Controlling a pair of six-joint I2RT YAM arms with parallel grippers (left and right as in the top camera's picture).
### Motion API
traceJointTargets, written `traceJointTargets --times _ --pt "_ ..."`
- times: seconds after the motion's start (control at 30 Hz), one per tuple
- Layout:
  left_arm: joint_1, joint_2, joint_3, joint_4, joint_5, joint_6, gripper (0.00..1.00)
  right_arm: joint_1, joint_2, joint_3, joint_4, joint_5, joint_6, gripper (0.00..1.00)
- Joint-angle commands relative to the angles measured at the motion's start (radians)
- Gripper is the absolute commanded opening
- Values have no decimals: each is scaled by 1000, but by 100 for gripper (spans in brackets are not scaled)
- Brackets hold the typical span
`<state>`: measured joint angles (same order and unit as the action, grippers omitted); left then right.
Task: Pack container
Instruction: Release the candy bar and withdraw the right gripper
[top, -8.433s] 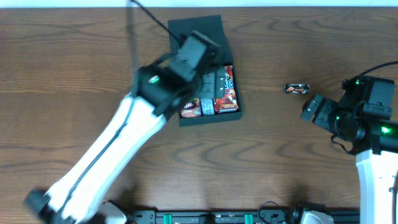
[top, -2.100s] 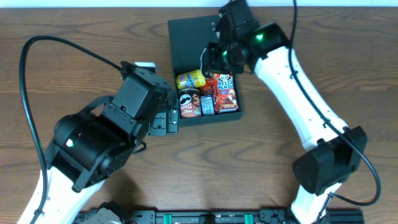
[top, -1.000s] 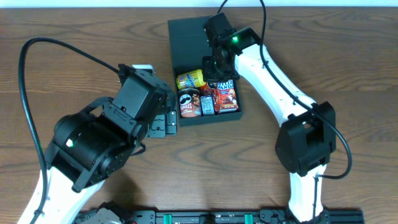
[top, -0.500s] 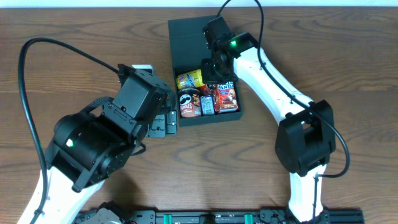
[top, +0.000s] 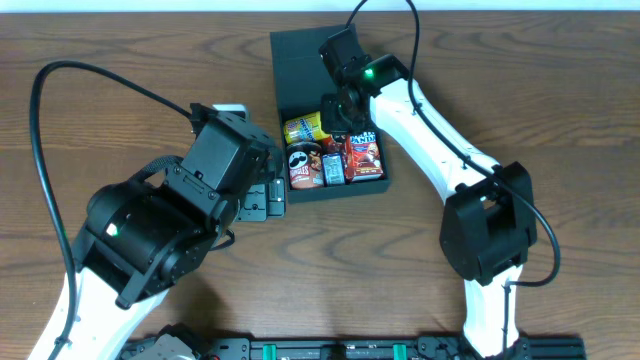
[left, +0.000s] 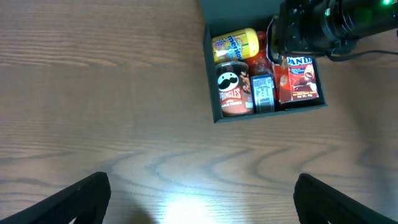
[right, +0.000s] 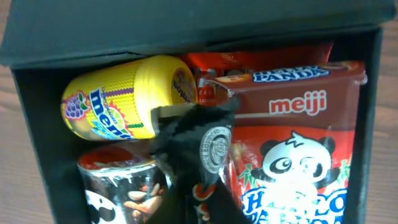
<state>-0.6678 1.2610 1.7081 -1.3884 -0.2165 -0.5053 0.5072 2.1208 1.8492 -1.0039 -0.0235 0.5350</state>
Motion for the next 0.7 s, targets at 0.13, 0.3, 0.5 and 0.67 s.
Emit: traceJointTargets --times 0.13,0.3,0.5,0.67 --pt "2 0 12 -7 -2 -14 95 11 8 -7 6 23 10 92" --pt "2 -14 12 -7 -28 -12 95 -8 -49 11 -8 24 9 99" --pt "7 -90 12 29 -156 -12 95 -30 -236 15 -73 24 -19 99" --pt "208 -126 12 59 -163 -11 95 -30 -441 15 -221 37 -39 99"
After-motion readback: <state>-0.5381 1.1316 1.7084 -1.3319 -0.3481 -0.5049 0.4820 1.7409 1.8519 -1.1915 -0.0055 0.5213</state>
